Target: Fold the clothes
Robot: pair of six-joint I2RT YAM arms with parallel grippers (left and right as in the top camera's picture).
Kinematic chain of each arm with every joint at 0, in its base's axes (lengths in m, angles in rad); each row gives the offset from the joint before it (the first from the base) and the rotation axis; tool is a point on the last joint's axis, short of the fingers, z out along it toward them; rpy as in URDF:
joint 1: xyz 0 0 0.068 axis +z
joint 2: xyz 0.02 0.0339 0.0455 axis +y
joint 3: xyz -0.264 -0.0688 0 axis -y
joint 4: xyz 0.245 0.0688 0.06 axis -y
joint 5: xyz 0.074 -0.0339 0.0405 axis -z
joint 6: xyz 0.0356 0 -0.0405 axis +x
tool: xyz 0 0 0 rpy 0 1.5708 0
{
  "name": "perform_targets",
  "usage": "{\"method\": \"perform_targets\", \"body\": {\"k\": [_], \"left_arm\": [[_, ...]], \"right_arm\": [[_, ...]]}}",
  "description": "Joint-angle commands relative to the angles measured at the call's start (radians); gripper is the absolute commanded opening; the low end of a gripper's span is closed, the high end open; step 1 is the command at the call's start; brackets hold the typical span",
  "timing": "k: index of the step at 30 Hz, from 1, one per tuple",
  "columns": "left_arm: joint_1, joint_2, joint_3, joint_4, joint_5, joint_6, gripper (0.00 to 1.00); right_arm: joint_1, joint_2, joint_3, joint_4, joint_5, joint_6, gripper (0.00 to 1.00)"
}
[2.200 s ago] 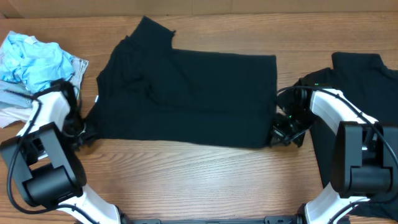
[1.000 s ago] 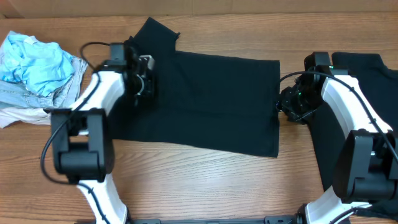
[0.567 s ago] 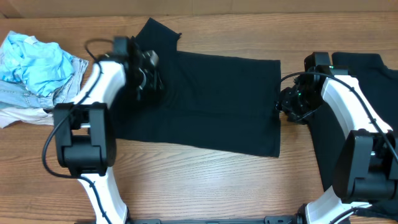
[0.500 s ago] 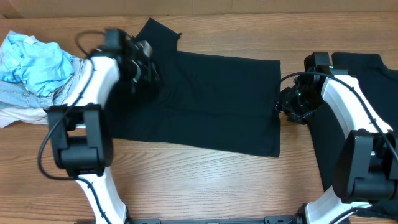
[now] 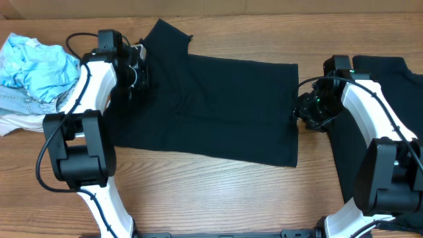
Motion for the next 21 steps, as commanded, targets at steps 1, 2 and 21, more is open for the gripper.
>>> {"method": "perform_targets", "body": {"k": [1, 2, 21], "left_arm": [[-0.001, 0.023, -0.022, 0.015, -0.037, 0.034, 0.05], [0.000, 0.026, -0.023, 0.027, -0.052, 0.032, 0.07], [0.060, 0.122, 0.112, 0.257, -0.003, -0.200, 0.24]], "right_arm": [[-0.002, -0.030, 0.015, 0.009, -0.008, -0.004, 0.59], [-0.002, -0.030, 0.015, 0.010, -0.008, -0.004, 0.59], [-0.002, -0.030, 0.015, 0.035, -0.008, -0.005, 0.62]]}}
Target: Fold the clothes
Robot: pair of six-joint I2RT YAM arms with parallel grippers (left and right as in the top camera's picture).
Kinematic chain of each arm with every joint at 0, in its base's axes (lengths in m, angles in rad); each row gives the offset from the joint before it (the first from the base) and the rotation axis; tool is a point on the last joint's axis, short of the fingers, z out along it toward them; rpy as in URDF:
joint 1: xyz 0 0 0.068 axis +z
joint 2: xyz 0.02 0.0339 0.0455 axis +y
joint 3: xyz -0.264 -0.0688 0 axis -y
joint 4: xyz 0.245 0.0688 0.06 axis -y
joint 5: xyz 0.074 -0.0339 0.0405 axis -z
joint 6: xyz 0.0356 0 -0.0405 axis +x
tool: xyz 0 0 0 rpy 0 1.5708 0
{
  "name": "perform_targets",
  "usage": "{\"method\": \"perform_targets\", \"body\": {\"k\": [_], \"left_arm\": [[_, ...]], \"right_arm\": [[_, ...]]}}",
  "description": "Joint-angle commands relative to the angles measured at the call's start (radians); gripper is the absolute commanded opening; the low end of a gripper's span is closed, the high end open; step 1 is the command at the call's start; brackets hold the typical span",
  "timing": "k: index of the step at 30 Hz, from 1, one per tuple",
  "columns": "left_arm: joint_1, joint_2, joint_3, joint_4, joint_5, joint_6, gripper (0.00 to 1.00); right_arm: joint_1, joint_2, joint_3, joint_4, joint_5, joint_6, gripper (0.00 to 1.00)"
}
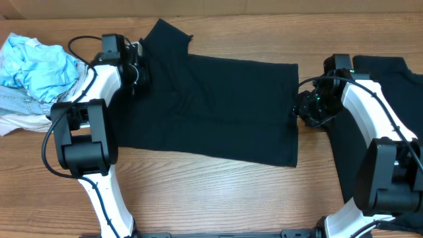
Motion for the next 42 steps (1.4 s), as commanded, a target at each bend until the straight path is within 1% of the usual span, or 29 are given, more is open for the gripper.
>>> {"method": "perform_targets", "body": {"k": [1, 2, 4, 7, 9, 11, 13, 14, 16, 19, 20, 21, 22, 25, 27, 29, 33, 36, 39, 42], "left_arm": [[0.048, 0.010, 0.132, -0.041, 0.055, -0.066, 0.26], [0.060, 0.010, 0.174, -0.081, 0.074, -0.066, 0.27], [0.076, 0.010, 0.234, -0.154, 0.097, -0.063, 0.35], [0.096, 0.010, 0.314, -0.311, 0.154, 0.000, 0.43], [0.104, 0.010, 0.352, -0.443, 0.158, 0.032, 0.52], [0.110, 0.010, 0.371, -0.584, 0.119, 0.085, 0.57], [0.114, 0.010, 0.369, -0.702, 0.047, 0.089, 0.68], [0.116, 0.010, 0.362, -0.758, 0.012, 0.087, 0.69], [0.124, 0.010, 0.347, -0.850, -0.028, 0.085, 0.69], [0.151, 0.010, 0.335, -0.949, -0.036, 0.085, 0.63], [0.164, 0.010, 0.335, -0.968, -0.033, 0.085, 0.58], [0.182, 0.009, 0.335, -0.987, -0.032, 0.085, 0.56], [0.199, 0.003, 0.335, -1.002, -0.022, 0.085, 0.56], [0.265, -0.034, 0.335, -1.064, 0.003, 0.086, 0.56], [0.306, -0.068, 0.335, -1.088, -0.025, 0.085, 0.56], [0.344, -0.103, 0.335, -1.093, -0.053, 0.085, 0.58], [0.385, -0.122, 0.319, -1.115, -0.100, 0.069, 0.60], [0.397, -0.122, 0.246, -1.079, -0.124, 0.043, 0.61], [0.402, -0.122, 0.163, -1.004, -0.119, 0.042, 0.62], [0.402, -0.122, 0.102, -0.941, -0.132, 0.048, 0.64]], "right_arm": [[-0.002, -0.030, 0.015, -0.002, -0.008, -0.004, 0.62], [-0.002, -0.030, 0.015, -0.008, -0.009, -0.004, 0.63], [-0.002, -0.030, 0.014, -0.023, -0.009, -0.003, 0.63], [-0.002, -0.030, 0.014, -0.056, -0.008, -0.003, 0.65], [-0.002, -0.030, 0.014, -0.082, -0.002, -0.003, 0.68], [-0.002, -0.029, 0.014, -0.119, 0.032, 0.018, 0.68], [-0.002, -0.029, 0.010, -0.155, 0.068, 0.047, 0.72], [-0.002, -0.029, 0.003, -0.171, 0.071, 0.054, 0.73], [-0.002, -0.029, -0.021, -0.198, 0.070, 0.062, 0.73], [-0.002, -0.029, -0.079, -0.218, 0.066, 0.069, 0.74], [-0.001, -0.029, -0.098, -0.216, 0.060, 0.069, 0.74], [-0.001, -0.029, -0.124, -0.210, 0.049, 0.068, 0.74], [-0.001, -0.029, -0.141, -0.206, 0.044, 0.067, 0.73], [-0.001, -0.029, -0.182, -0.192, 0.024, 0.052, 0.72], [-0.001, -0.029, -0.195, -0.184, 0.016, 0.052, 0.72], [0.000, -0.029, -0.196, -0.183, 0.009, 0.048, 0.73], [0.003, -0.029, -0.203, -0.188, -0.032, 0.045, 0.75], [0.013, -0.029, -0.234, -0.172, -0.036, 0.046, 0.74], [0.024, -0.029, -0.278, -0.121, -0.069, 0.046, 0.69], [0.026, -0.029, -0.290, -0.089, -0.085, 0.046, 0.69]]}}
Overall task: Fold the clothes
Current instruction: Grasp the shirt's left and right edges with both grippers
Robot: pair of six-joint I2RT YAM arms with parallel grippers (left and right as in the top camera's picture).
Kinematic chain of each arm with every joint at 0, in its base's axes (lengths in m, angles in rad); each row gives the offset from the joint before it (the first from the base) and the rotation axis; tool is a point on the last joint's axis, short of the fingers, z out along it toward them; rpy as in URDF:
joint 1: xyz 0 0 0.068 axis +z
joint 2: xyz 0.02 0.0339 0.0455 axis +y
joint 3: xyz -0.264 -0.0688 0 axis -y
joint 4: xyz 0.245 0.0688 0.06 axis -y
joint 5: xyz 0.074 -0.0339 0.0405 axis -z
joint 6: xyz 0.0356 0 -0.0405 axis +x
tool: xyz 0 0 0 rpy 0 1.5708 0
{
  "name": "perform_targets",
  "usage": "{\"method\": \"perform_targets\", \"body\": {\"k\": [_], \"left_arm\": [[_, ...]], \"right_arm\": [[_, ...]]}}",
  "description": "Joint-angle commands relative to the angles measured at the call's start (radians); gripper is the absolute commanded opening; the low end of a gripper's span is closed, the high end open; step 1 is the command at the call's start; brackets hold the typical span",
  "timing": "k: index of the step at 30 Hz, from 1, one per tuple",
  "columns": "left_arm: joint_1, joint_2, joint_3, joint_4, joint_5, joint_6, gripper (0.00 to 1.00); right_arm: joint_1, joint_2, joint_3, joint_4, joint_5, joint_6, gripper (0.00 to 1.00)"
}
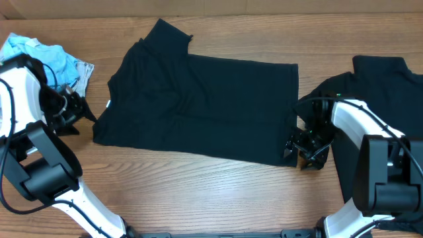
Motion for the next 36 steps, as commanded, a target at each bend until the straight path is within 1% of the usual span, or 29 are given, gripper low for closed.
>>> {"method": "perform_targets", "body": {"k": [1, 8, 13, 16, 19, 21, 22, 25, 26, 27, 29, 33, 34, 36], "left_arm": [[0.003, 0.000, -0.066, 0.046, -0.031, -0.010, 0.64], [0.004, 0.000, -0.164, 0.164, -0.111, -0.019, 0.65], [0.002, 0.000, -0.265, 0.296, -0.078, -0.034, 0.63], [-0.005, 0.000, -0.320, 0.337, -0.073, -0.037, 0.63], [-0.005, 0.000, -0.372, 0.370, -0.072, -0.037, 0.60], [-0.005, 0.000, -0.403, 0.386, -0.073, -0.037, 0.55], [-0.005, 0.000, -0.414, 0.388, -0.074, -0.038, 0.49], [0.005, 0.000, -0.422, 0.380, -0.087, -0.039, 0.17], [0.008, 0.000, -0.422, 0.372, -0.095, -0.048, 0.09], [0.014, 0.000, -0.418, 0.356, -0.110, -0.071, 0.05], [0.024, 0.000, -0.406, 0.301, -0.168, -0.120, 0.04], [0.033, 0.000, -0.344, 0.159, -0.349, -0.197, 0.04], [0.032, 0.000, -0.322, 0.121, -0.378, -0.208, 0.04], [0.032, 0.000, -0.289, 0.072, -0.388, -0.221, 0.04]], "right_arm": [[0.005, -0.028, -0.010, 0.019, -0.036, -0.004, 0.69], [0.005, -0.028, -0.010, 0.024, -0.036, -0.005, 0.70], [0.005, -0.028, -0.010, 0.031, -0.036, -0.013, 0.70], [0.005, -0.032, -0.005, 0.033, -0.040, -0.084, 0.69], [0.001, -0.057, 0.007, 0.030, -0.039, -0.103, 0.69], [-0.005, -0.082, 0.022, 0.023, -0.039, -0.103, 0.69], [-0.006, -0.099, 0.032, 0.020, -0.039, -0.103, 0.69], [-0.006, -0.143, 0.056, 0.005, -0.038, -0.103, 0.70], [-0.006, -0.154, 0.063, -0.003, -0.036, -0.102, 0.71], [-0.006, -0.161, 0.066, -0.010, -0.036, -0.102, 0.72], [-0.006, -0.166, 0.066, -0.025, -0.036, -0.102, 0.73], [0.000, -0.166, 0.065, -0.055, -0.039, -0.103, 0.73], [0.005, -0.165, 0.064, -0.056, -0.039, -0.102, 0.73], [0.018, -0.165, 0.054, -0.050, -0.039, -0.095, 0.73]]}}
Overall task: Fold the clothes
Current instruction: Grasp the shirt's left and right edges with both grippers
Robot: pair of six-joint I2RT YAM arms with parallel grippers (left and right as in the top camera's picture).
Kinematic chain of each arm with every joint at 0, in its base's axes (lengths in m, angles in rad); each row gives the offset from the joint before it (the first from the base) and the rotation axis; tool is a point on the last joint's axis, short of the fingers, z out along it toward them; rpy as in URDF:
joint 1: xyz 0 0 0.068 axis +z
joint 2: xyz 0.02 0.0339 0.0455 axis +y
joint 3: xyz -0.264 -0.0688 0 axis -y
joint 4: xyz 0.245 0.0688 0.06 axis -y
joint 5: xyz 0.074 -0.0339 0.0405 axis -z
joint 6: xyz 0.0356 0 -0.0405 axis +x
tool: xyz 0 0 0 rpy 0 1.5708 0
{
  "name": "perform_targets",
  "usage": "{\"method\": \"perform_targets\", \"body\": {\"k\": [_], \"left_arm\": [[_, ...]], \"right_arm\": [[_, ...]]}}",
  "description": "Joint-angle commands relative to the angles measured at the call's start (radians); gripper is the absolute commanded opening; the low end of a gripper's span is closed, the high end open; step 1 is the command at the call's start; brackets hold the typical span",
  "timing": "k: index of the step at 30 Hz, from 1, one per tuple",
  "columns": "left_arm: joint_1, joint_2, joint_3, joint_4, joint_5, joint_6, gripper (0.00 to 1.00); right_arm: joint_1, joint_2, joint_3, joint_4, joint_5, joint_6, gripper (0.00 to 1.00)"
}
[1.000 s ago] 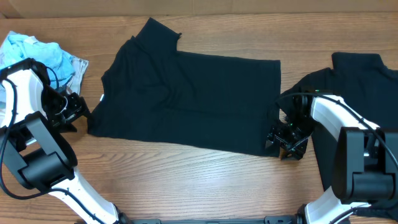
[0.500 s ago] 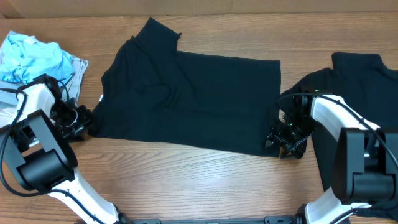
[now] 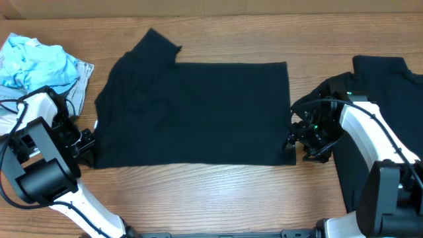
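A black shirt (image 3: 198, 112) lies spread flat in the middle of the table, its lower edge running level with the table front. My left gripper (image 3: 89, 151) sits at the shirt's lower left corner, fingers closed on the cloth edge as far as the overhead view shows. At the lower right corner my right gripper (image 3: 293, 145) is likewise closed on the hem. One sleeve (image 3: 155, 43) sticks out at the upper left. The fingertips themselves are dark against the dark cloth.
A pile of light-blue and denim clothes (image 3: 36, 63) lies at the far left, with a white cloth (image 3: 5, 122) below it. Another black garment (image 3: 390, 99) lies at the right, under and behind my right arm.
Both grippers have shifted along with the shirt's lower corners. The left one is lower, the right one slightly higher, and the slanted lower edge now lies level and the shirt looks squarer.
At first my left gripper was at the shirt's upper left by the sleeve and my right one at the middle of its right edge. Later both stood at the lower corners of the skewed shirt. Now the shirt lies straightened between them.
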Motion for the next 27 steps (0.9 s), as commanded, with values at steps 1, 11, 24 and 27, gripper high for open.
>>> {"method": "perform_targets", "body": {"k": [1, 11, 24, 27], "left_arm": [[0.007, 0.010, 0.076, -0.047, -0.124, -0.068, 0.04], [0.006, 0.010, 0.092, -0.096, -0.116, -0.066, 0.04], [0.005, 0.010, 0.092, -0.093, -0.111, -0.066, 0.04], [0.005, 0.010, 0.092, -0.092, -0.111, -0.066, 0.07]], "right_arm": [[0.020, -0.015, -0.002, 0.013, -0.008, 0.011, 0.72], [0.064, -0.015, -0.198, 0.185, -0.019, 0.165, 0.65], [0.068, -0.015, -0.257, 0.327, -0.016, 0.204, 0.39], [0.068, -0.015, -0.257, 0.310, -0.016, 0.204, 0.29]]}}
